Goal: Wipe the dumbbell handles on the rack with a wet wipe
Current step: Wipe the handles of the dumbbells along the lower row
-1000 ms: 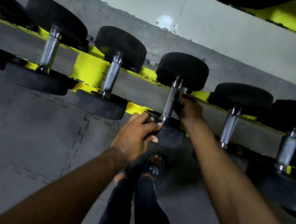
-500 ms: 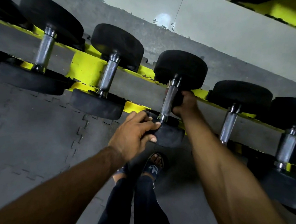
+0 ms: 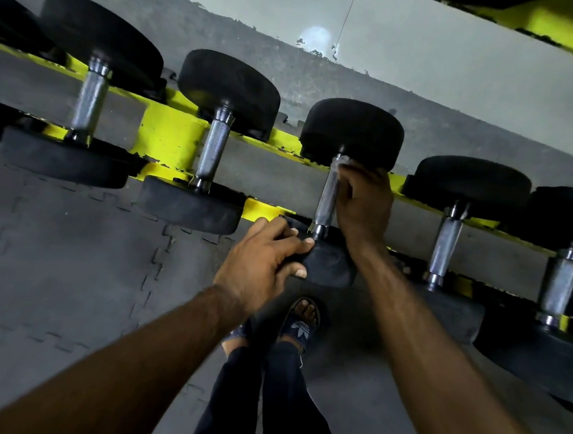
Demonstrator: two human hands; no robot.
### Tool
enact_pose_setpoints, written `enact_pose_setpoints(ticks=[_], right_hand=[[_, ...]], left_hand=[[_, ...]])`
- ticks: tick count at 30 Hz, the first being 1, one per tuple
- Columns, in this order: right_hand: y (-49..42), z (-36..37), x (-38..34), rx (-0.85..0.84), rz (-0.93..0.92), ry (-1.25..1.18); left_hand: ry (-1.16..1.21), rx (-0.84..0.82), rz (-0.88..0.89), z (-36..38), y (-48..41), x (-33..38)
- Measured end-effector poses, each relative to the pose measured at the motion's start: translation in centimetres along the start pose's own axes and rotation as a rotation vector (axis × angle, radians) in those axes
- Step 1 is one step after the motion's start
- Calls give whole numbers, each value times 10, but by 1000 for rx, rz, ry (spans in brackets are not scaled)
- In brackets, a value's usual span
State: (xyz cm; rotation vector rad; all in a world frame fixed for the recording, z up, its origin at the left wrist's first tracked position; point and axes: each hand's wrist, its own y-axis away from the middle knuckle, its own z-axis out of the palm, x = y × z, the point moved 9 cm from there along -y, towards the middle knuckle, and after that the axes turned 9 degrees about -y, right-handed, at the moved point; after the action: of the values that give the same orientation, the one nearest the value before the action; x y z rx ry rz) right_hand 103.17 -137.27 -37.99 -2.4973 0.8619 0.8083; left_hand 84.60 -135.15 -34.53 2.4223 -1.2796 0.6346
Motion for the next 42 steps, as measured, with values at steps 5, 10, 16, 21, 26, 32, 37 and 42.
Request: enact_pose_setpoints(ticks=[5, 10, 16, 21, 26, 32, 37, 42], right_hand=[[-5, 19, -23, -164, -259, 182], [8, 44, -34, -385, -357, 473], [-1, 25, -38, -490, -446, 177], [20, 4, 8, -428, 175, -186], [9, 0, 43, -184, 480, -422], [32, 12, 56, -206, 717, -619], [55, 15, 58, -407, 761, -526], [28, 25, 62, -214, 927, -784]], left_hand=[[9, 6, 9, 0, 0, 0], [14, 2, -1, 1, 0, -1], [6, -11, -7, 2, 0, 0], [21, -2, -12, 2, 0, -1], [32, 14, -13, 1, 2, 0], [25, -2, -26, 0, 0, 1], [29, 4, -19, -1, 1, 2], [41, 15, -12, -1, 0, 0]])
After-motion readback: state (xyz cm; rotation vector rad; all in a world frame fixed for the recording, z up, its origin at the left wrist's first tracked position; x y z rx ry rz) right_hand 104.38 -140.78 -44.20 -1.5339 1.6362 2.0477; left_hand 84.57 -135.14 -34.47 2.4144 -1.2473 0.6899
